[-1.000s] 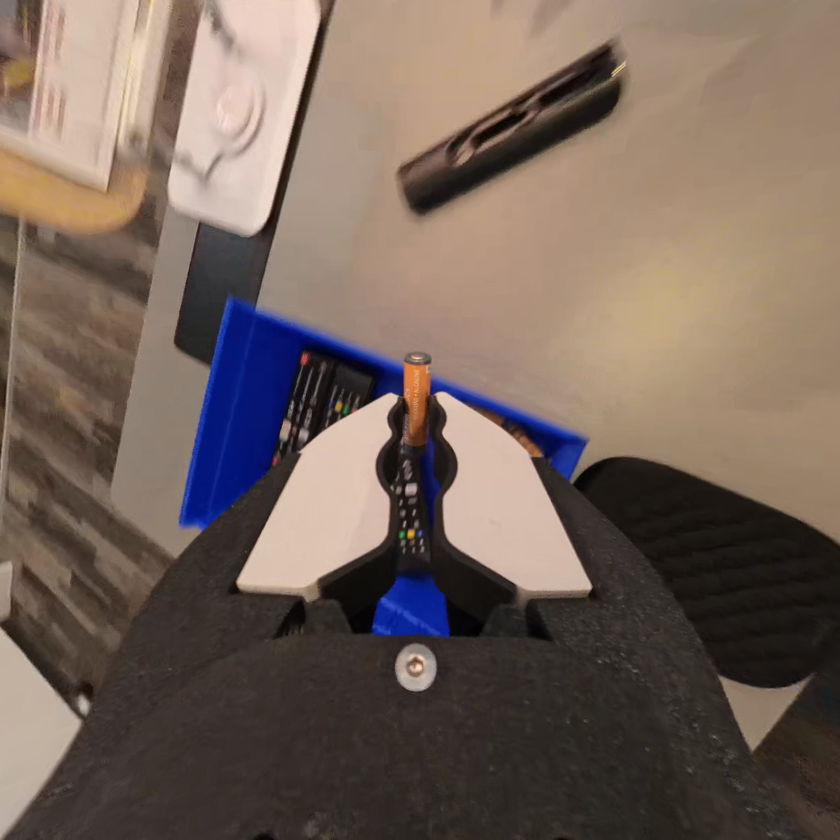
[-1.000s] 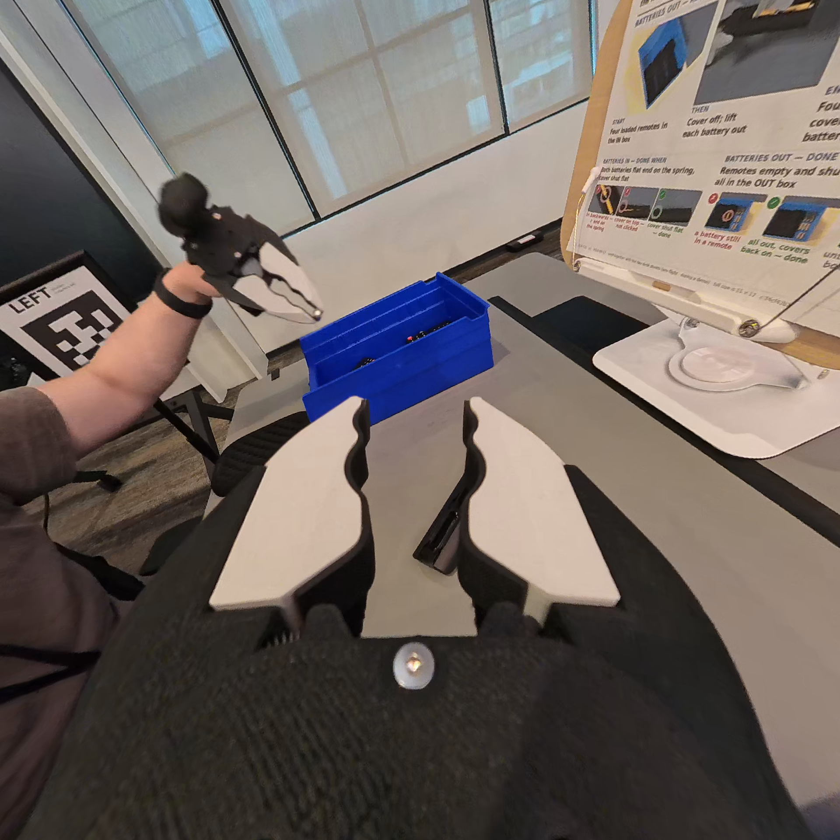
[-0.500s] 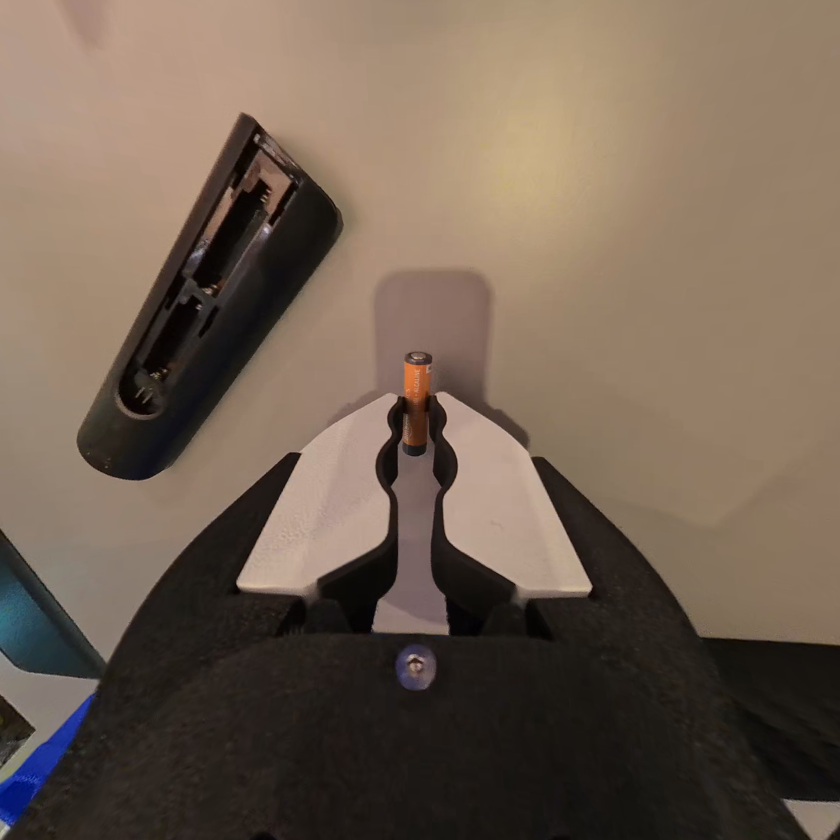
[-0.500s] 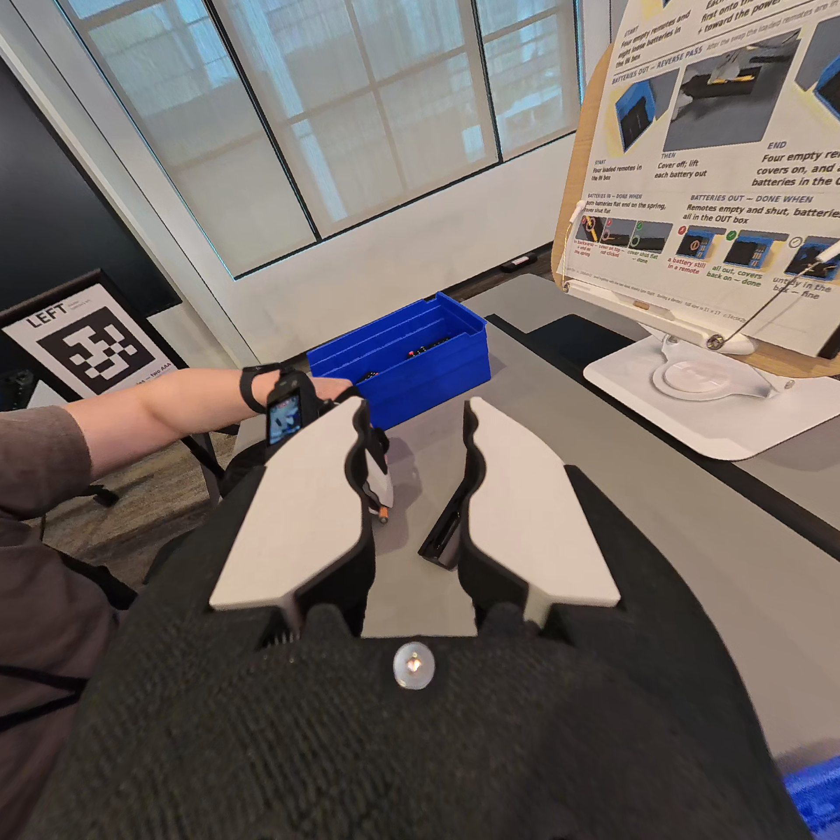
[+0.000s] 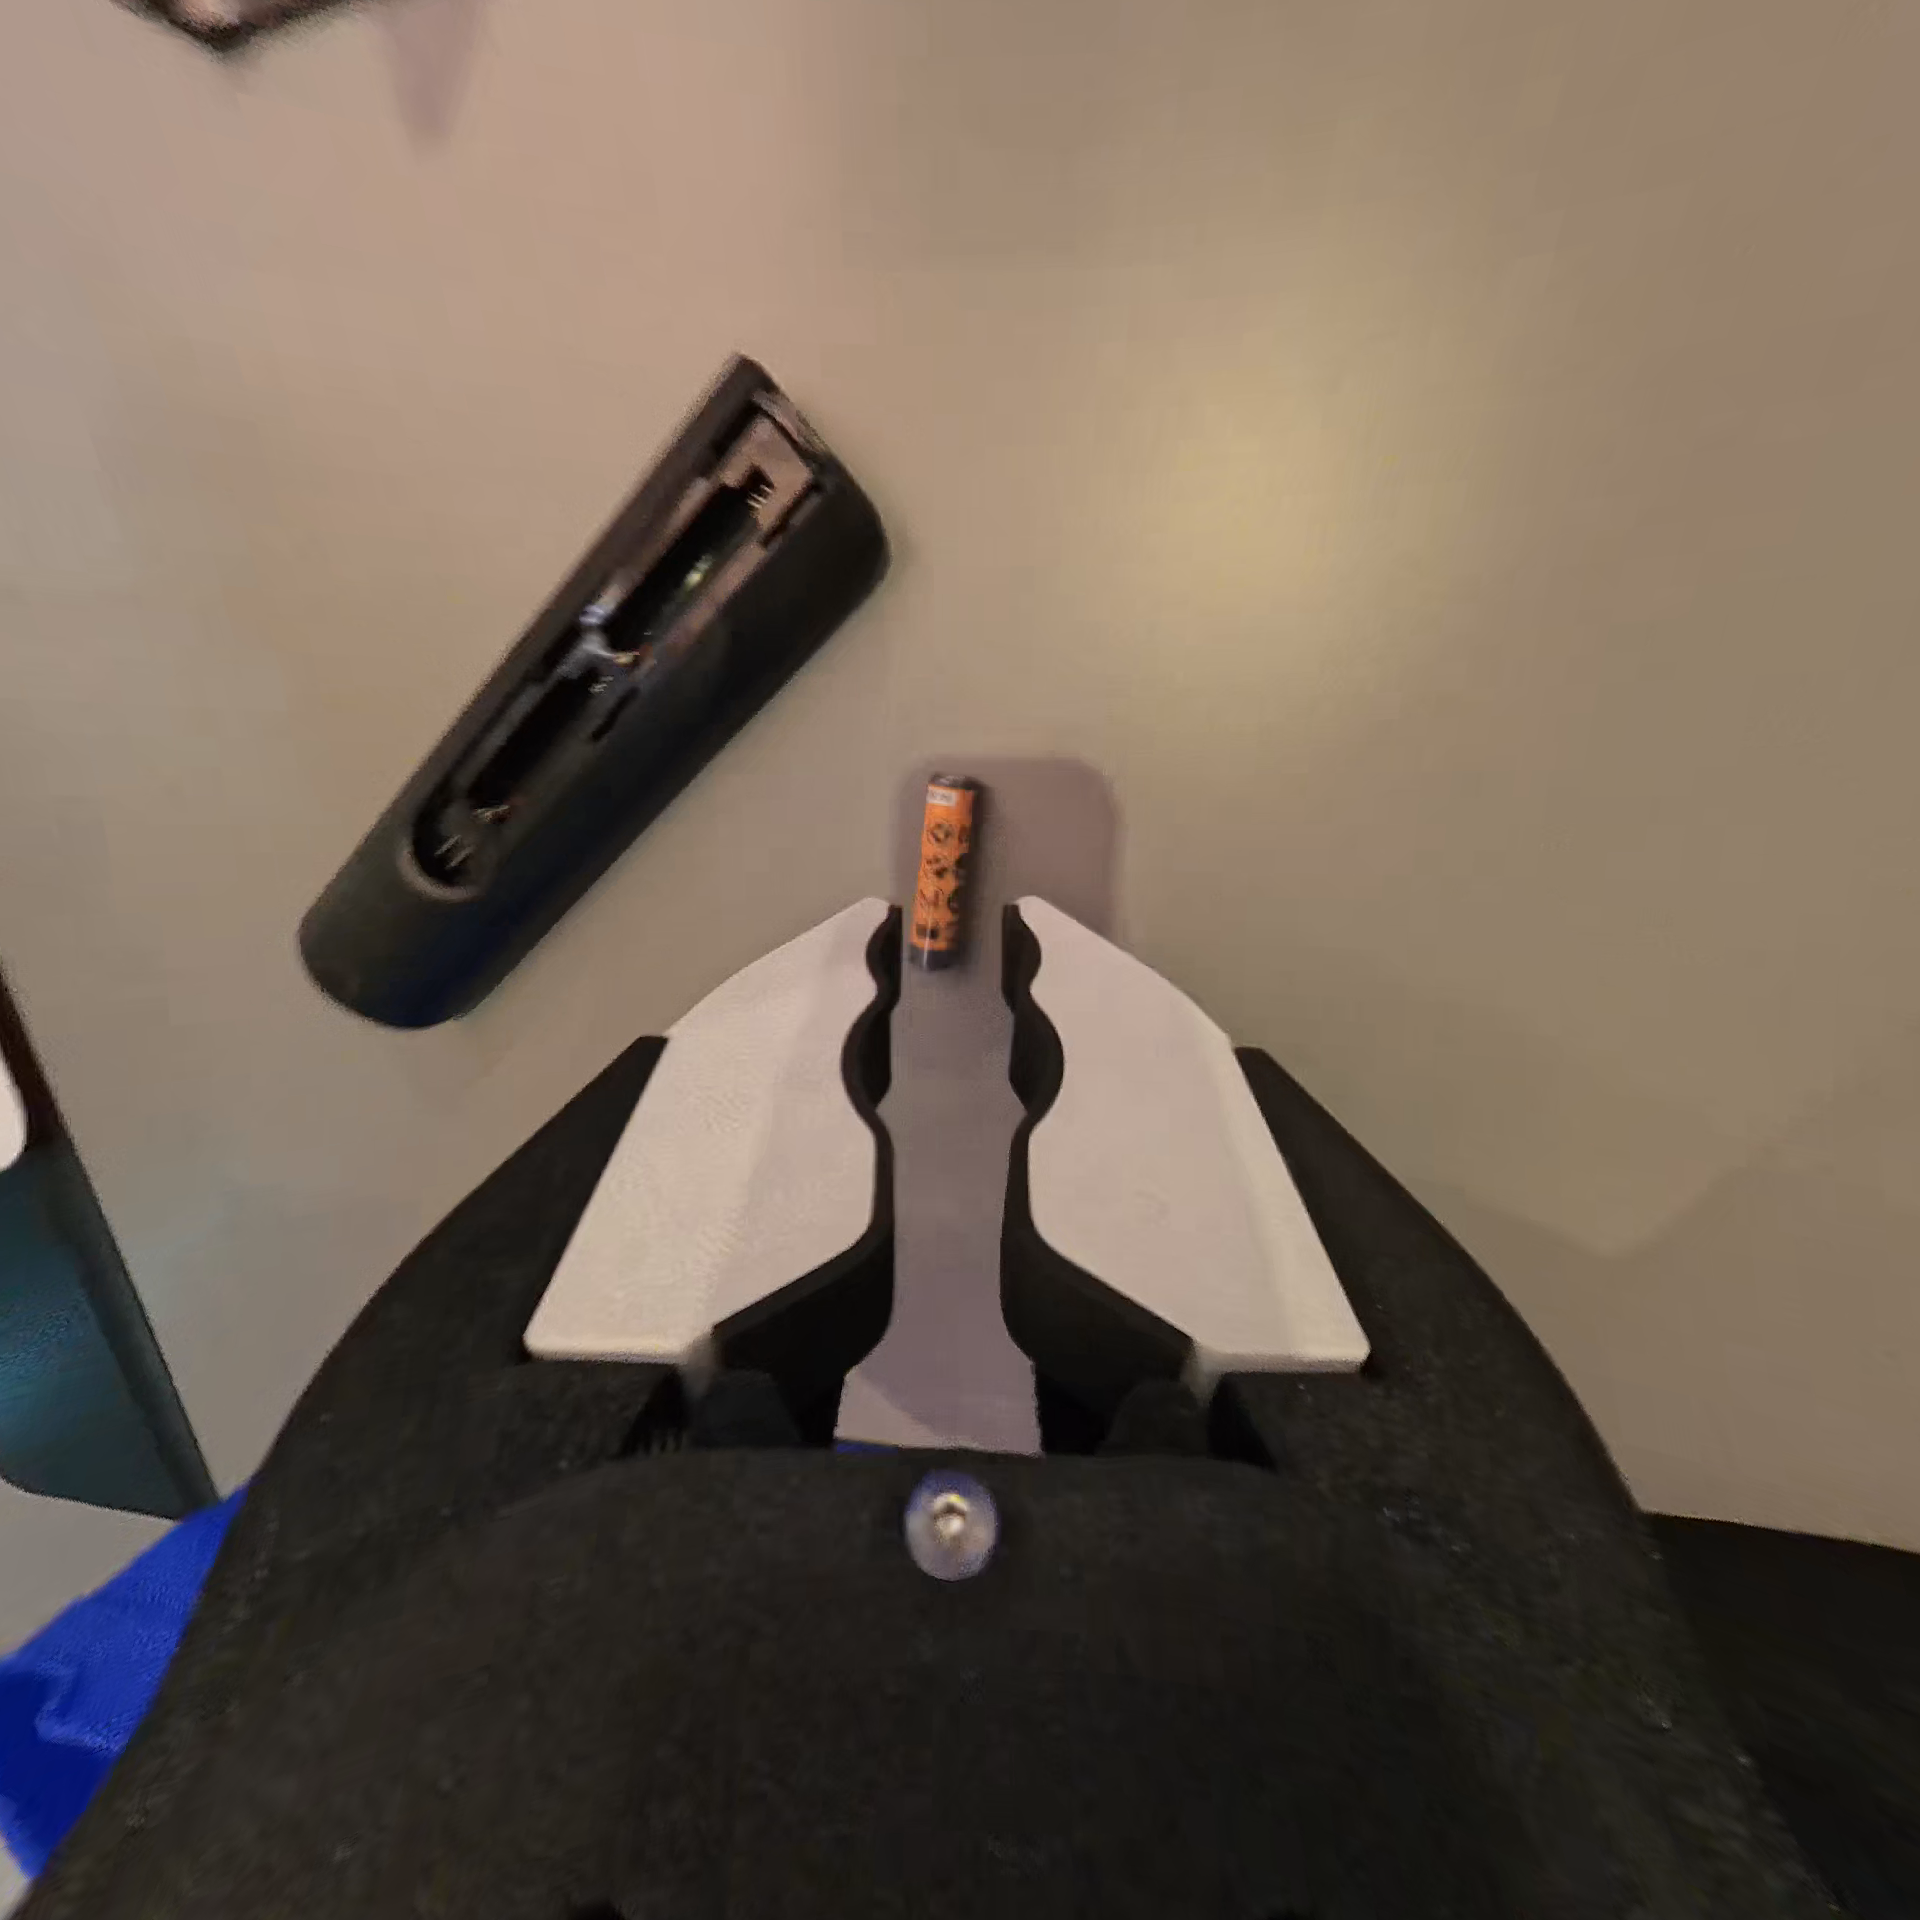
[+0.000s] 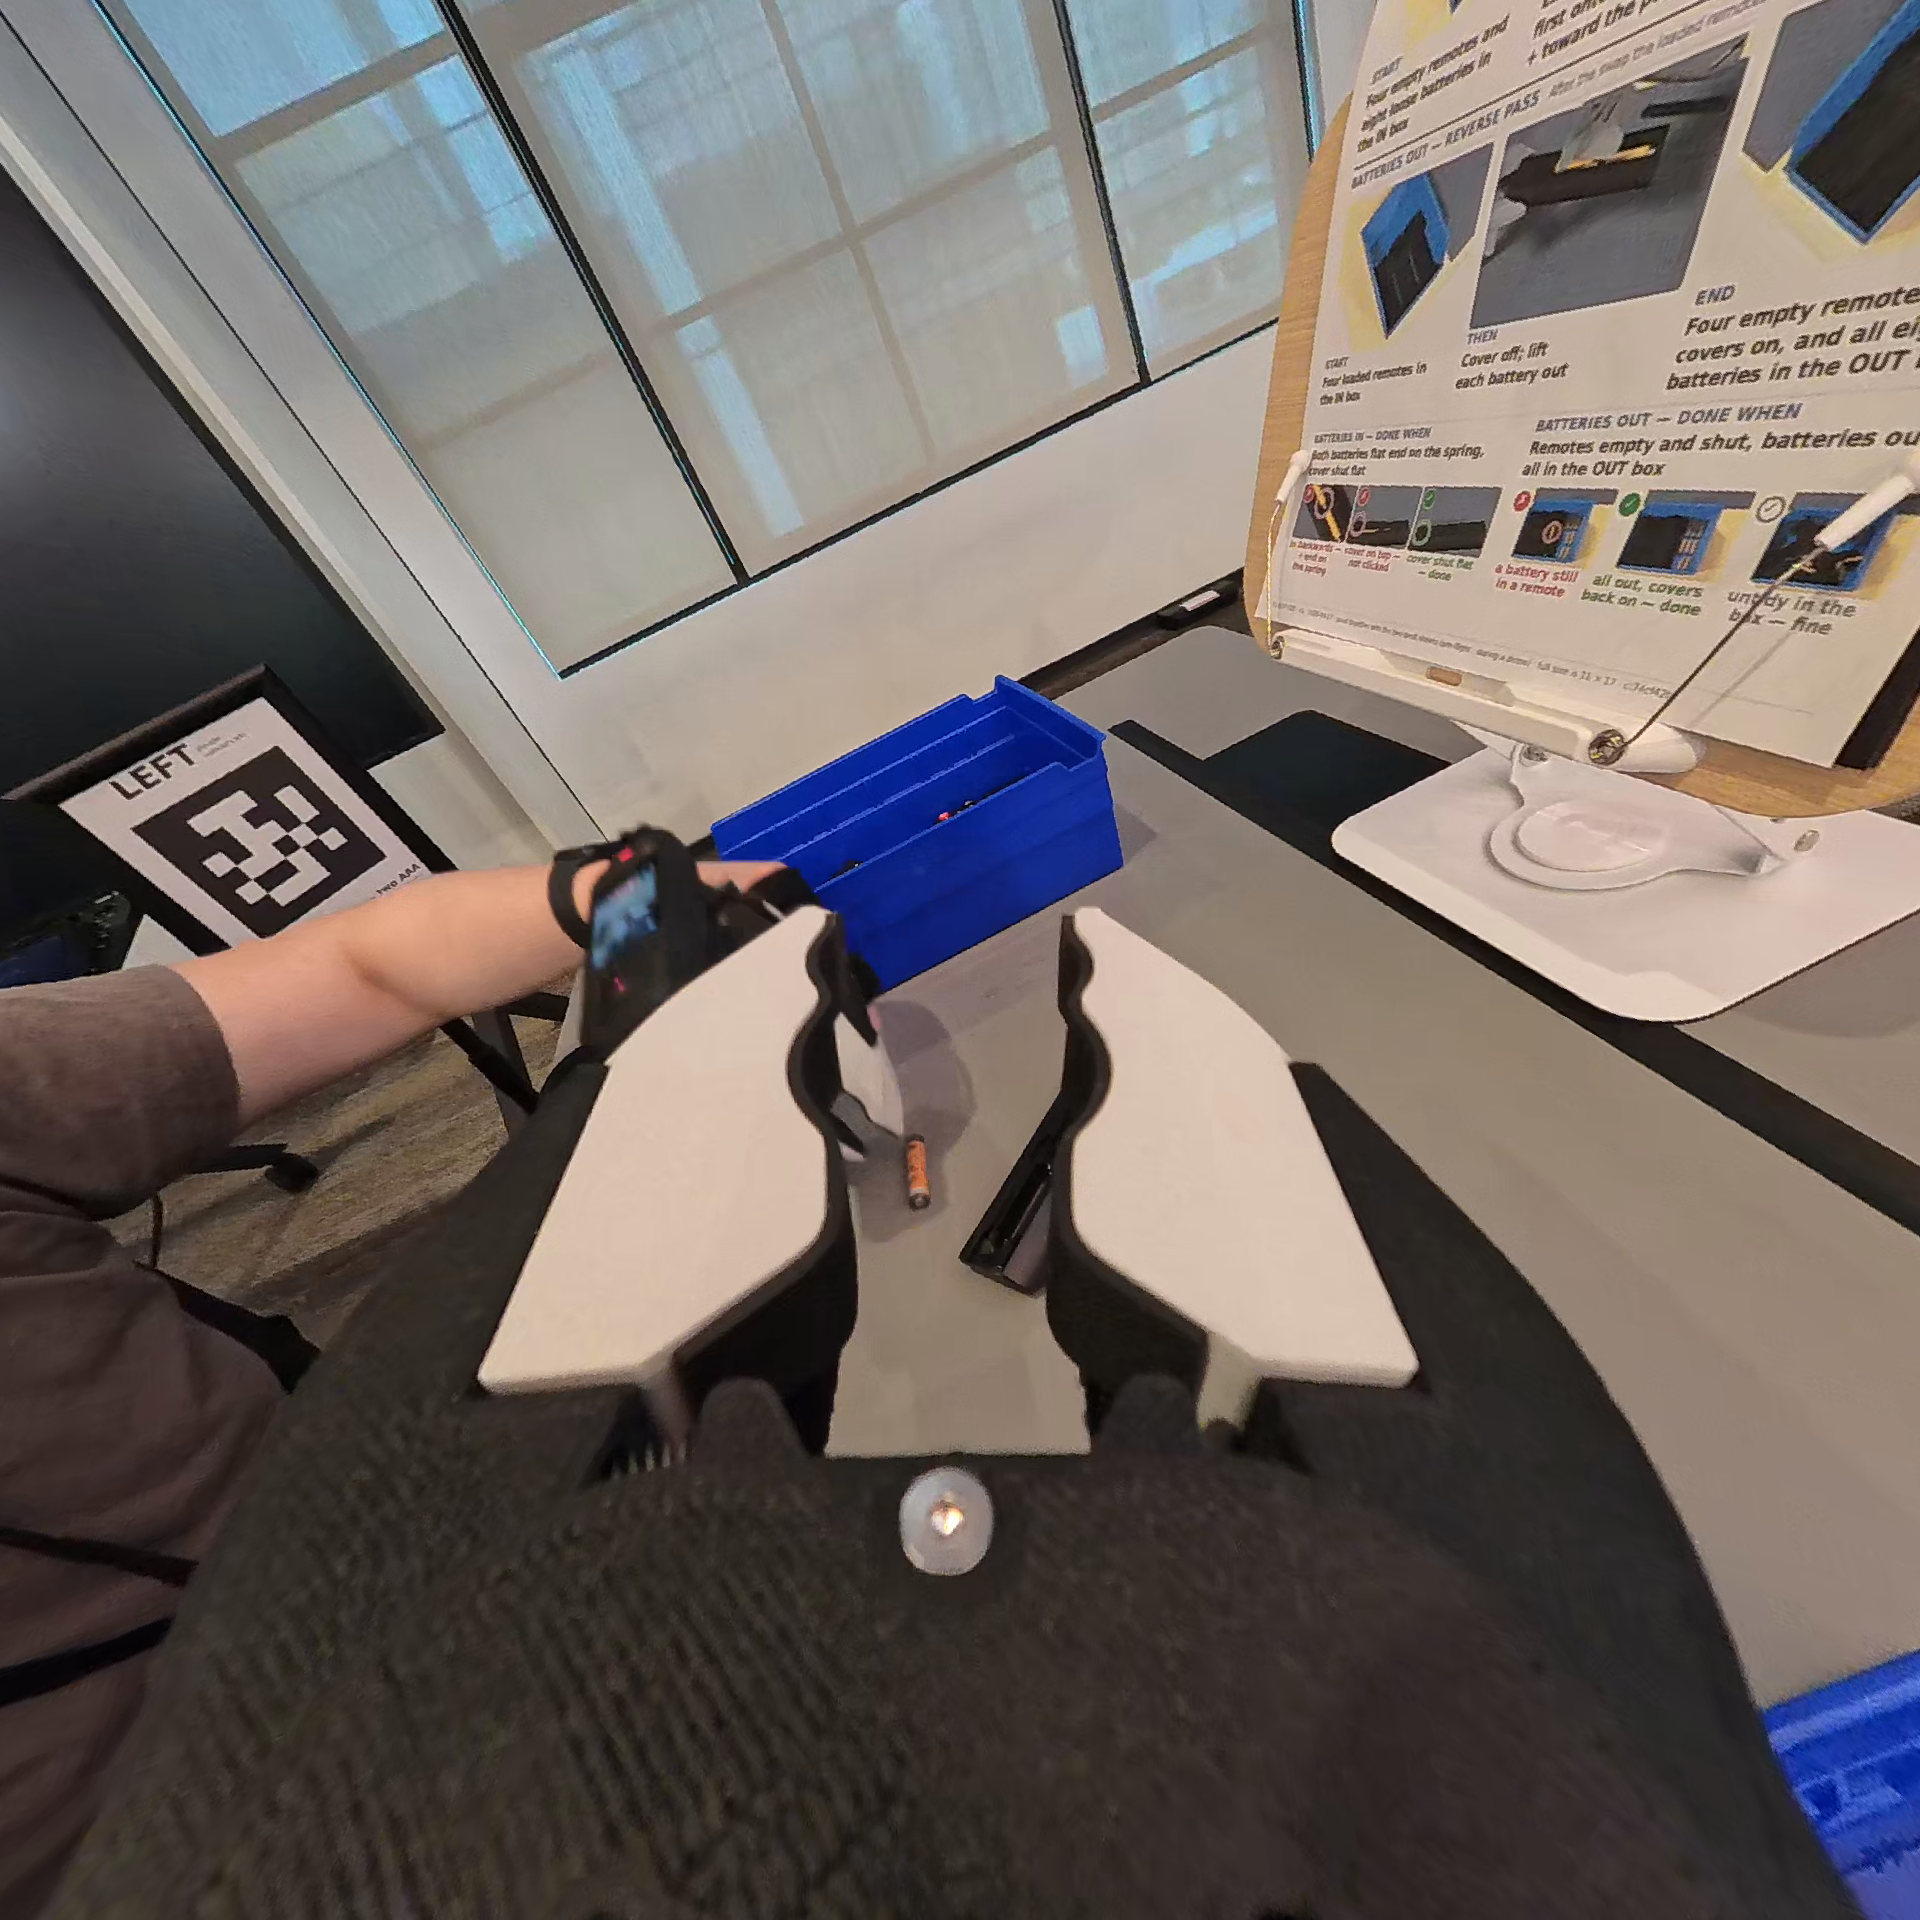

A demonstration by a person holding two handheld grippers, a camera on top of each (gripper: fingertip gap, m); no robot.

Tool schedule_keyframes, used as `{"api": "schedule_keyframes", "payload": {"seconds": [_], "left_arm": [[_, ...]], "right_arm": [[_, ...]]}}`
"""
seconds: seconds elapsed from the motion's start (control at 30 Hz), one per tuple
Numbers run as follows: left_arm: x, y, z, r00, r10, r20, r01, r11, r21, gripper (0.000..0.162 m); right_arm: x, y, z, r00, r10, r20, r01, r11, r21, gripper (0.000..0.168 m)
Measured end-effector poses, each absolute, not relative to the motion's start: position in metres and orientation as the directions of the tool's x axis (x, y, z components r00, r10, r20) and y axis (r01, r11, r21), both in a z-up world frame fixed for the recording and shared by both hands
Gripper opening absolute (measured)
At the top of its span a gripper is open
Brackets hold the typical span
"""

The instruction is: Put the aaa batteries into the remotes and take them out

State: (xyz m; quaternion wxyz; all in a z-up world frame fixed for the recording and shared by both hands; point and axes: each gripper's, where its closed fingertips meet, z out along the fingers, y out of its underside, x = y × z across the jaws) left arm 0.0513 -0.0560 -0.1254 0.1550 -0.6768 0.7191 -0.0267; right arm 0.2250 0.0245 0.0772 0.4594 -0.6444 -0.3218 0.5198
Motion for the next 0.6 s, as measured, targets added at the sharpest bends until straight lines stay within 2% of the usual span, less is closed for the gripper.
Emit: {"api": "schedule_keyframes", "payload": {"seconds": [0.1, 0.17, 0.27, 0.37, 0.5, 0.6], "left_arm": [[0.039, -0.061, -0.074, 0.065, -0.979, -0.193, -0.917, 0.017, -0.399, 0.021], [0.012, -0.058, -0.039, 0.149, -0.961, -0.231, -0.889, -0.027, -0.458, 0.021], [-0.061, -0.045, -0.011, 0.298, -0.891, -0.341, -0.89, -0.132, -0.436, 0.019], [-0.134, -0.053, -0.029, 0.398, -0.871, -0.288, -0.89, -0.291, -0.35, 0.02], [-0.181, -0.061, -0.089, 0.522, -0.839, -0.153, -0.843, -0.481, -0.24, 0.019], [-0.181, -0.06, -0.119, 0.549, -0.83, -0.1, -0.823, -0.517, -0.234, 0.021]], "right_arm": [[0.226, 0.026, 0.076, 0.255, 0.889, -0.379, -0.067, -0.375, -0.925, 0.04], [0.225, 0.027, 0.075, 0.259, 0.888, -0.38, -0.065, -0.377, -0.924, 0.041], [0.224, 0.028, 0.074, 0.267, 0.887, -0.377, -0.06, -0.375, -0.925, 0.04], [0.221, 0.028, 0.075, 0.258, 0.888, -0.38, -0.06, -0.378, -0.924, 0.04], [0.217, 0.029, 0.07, 0.274, 0.886, -0.374, -0.034, -0.38, -0.925, 0.041], [0.216, 0.029, 0.068, 0.28, 0.884, -0.374, -0.027, -0.382, -0.924, 0.04]]}}
